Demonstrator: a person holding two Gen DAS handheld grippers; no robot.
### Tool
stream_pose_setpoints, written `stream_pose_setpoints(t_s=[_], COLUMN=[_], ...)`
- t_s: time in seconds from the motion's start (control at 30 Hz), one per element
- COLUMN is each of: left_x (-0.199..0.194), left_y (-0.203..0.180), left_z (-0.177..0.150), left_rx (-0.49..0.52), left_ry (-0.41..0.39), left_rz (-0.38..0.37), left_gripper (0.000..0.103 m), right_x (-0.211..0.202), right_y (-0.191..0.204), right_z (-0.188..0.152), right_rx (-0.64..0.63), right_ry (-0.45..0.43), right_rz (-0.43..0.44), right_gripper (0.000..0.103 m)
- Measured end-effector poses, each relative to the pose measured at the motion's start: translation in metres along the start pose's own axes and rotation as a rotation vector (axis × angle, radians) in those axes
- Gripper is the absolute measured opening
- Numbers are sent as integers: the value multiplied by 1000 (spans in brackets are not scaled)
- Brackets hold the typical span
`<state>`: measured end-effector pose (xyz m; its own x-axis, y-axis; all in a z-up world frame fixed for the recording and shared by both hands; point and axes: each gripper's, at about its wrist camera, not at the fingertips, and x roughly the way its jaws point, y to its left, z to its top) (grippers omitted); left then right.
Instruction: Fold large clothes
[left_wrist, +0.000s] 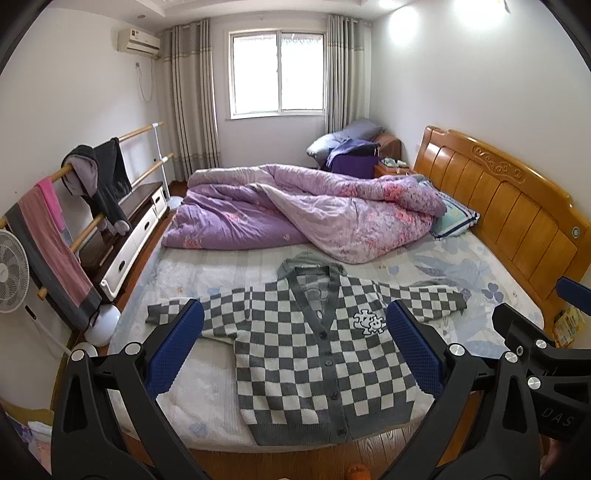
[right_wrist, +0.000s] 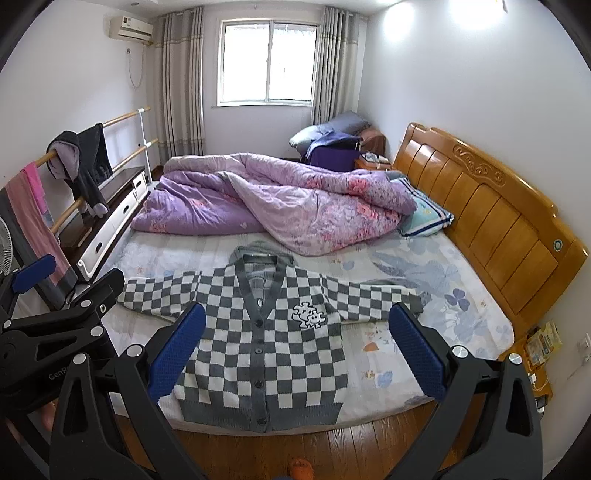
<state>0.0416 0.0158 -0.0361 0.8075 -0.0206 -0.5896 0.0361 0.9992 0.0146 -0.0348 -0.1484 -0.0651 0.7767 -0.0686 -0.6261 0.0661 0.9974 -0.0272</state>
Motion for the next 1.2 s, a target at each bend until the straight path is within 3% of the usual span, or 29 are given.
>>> stream_pose_setpoints(t_s=[0.3,0.47,0.77,0.93,1.1,1.2], left_x=[59,105,206,252,305,338], left_y=[1,-2,14,52,98,143], left_z=[10,26,61,52,27,4], left_rx=[-9,-5,-26,-104,-120,-203], left_ry=[51,52,120,185,299,371], left_rz=[56,116,132,122,225,164], left_gripper=[98,99,98,98,98,98], right_x=[56,109,209,260,308,335], right_y=[10,12,23,51,101,136], right_z=[17,43,92,101,94,83], right_rx=[-30,-70,-176,-233,-291,-319], right_ry=[57,90,135,180,212,236], right_rz=[54,109,212,266,320,332], right_gripper=[96,96,96,96,96,96])
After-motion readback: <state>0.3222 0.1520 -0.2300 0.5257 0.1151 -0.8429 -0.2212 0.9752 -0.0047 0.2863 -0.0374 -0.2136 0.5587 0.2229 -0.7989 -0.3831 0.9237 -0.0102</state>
